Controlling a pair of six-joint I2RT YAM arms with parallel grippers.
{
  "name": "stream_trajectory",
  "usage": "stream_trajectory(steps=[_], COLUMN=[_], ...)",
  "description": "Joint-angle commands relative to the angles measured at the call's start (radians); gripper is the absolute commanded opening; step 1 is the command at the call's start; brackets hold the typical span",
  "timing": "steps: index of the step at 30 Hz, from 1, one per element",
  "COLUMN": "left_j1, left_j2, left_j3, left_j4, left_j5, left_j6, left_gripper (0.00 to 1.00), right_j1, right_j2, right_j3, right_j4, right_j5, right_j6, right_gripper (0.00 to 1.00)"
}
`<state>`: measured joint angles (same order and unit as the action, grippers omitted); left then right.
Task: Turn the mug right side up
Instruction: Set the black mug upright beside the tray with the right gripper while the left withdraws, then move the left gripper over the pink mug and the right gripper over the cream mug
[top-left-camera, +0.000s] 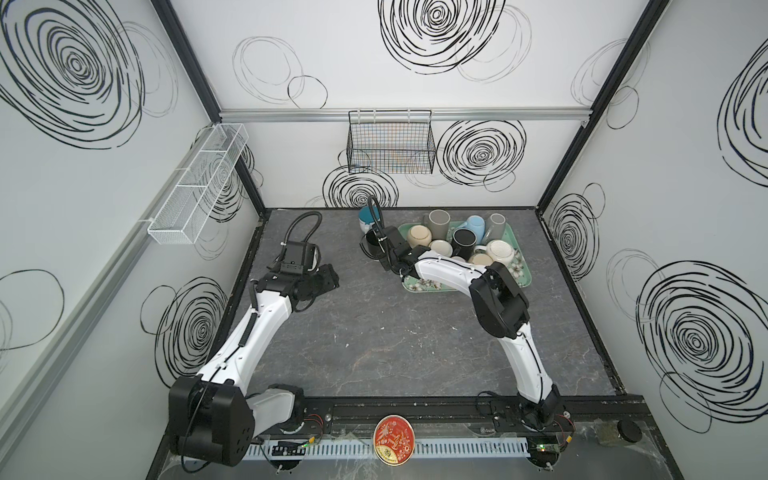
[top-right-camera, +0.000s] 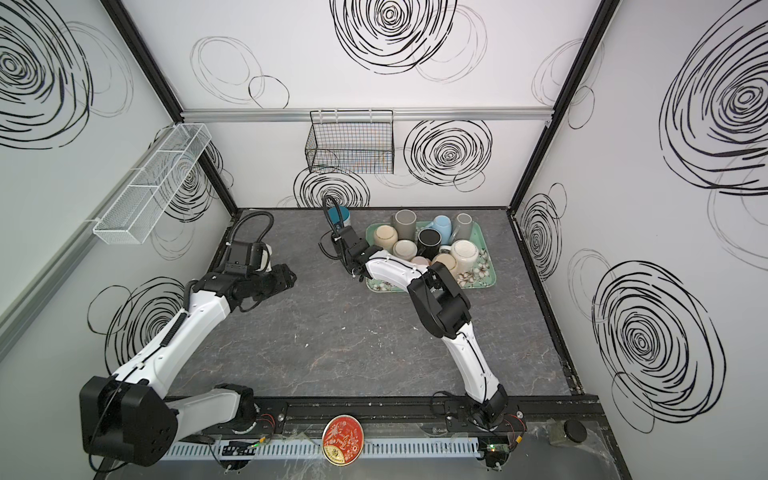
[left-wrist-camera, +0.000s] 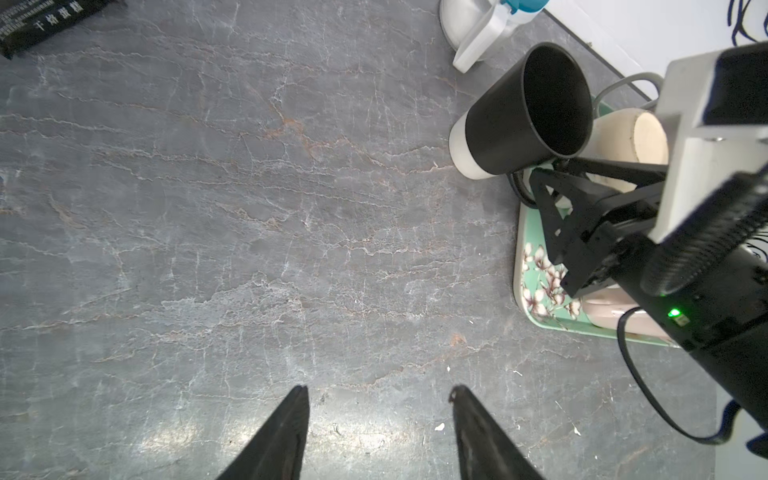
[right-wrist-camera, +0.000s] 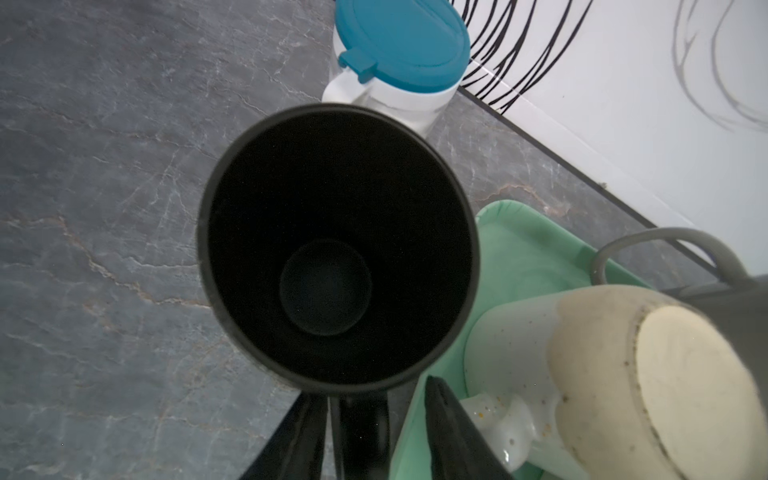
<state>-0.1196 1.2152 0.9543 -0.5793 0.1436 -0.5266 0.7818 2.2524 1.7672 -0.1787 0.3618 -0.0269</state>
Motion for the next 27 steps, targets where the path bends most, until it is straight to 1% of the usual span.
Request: stream_trajectory(steps=[1,6,10,12,13,16,18,23,27], left_j1=[0.006,-0.018,-0.083,-0.139,-0.182,-0.315,-0.392,-0.542,-0.637], left_j2=[0.0,0.011,0.032,0.052,0.068,0.136,0.198,0.367,0.482], left_j3=[0.024,0.036,0.06,0.086,0.103,0.176,0.242,0.358,0.416], left_j4=[0.001,0.03,0.078,0.111,0.131,0.166,0.165,0.216,0.296], left_j5=[-0.016,-0.017,-0.045,-0.071,-0.089,-0.163,-0.197,-0.188,-0.184], left_j6=[0.014,0.02,0.023,0.033,0.043,0.111,0.165,0.242,0.294], left_gripper=[0.59,0.59,0.59,0.59,0.59,0.6,0.59,0.59,0.59], right_j1=[-0.01,-0.035,-0.067,-0.1,-0.123,-0.208,-0.267,-0.423,-0.547], right_j2=[-0.056,-0.126,-0.228,-0.296,-0.338,-0.459,-0.532,-0.667,-0.786], right_j3=[0.039,0.064,0.029,-0.024,-0.063,-0.195,-0.276,-0.391,-0.508], right_j4=[-0.054,-0.116,-0.14,-0.127,-0.112,-0.058,-0.031,-0.113,-0.124], right_j5=[-0.034,-0.103,-0.152,-0.195,-0.221,-0.301,-0.341,-0.391,-0.461], right_j6=[0.032,0.087,0.157,0.213,0.247,0.36,0.41,0.459,0.468], right_gripper=[0.48,0.5,0.51,0.51,0.51,0.51,0.51,0.51,0.51])
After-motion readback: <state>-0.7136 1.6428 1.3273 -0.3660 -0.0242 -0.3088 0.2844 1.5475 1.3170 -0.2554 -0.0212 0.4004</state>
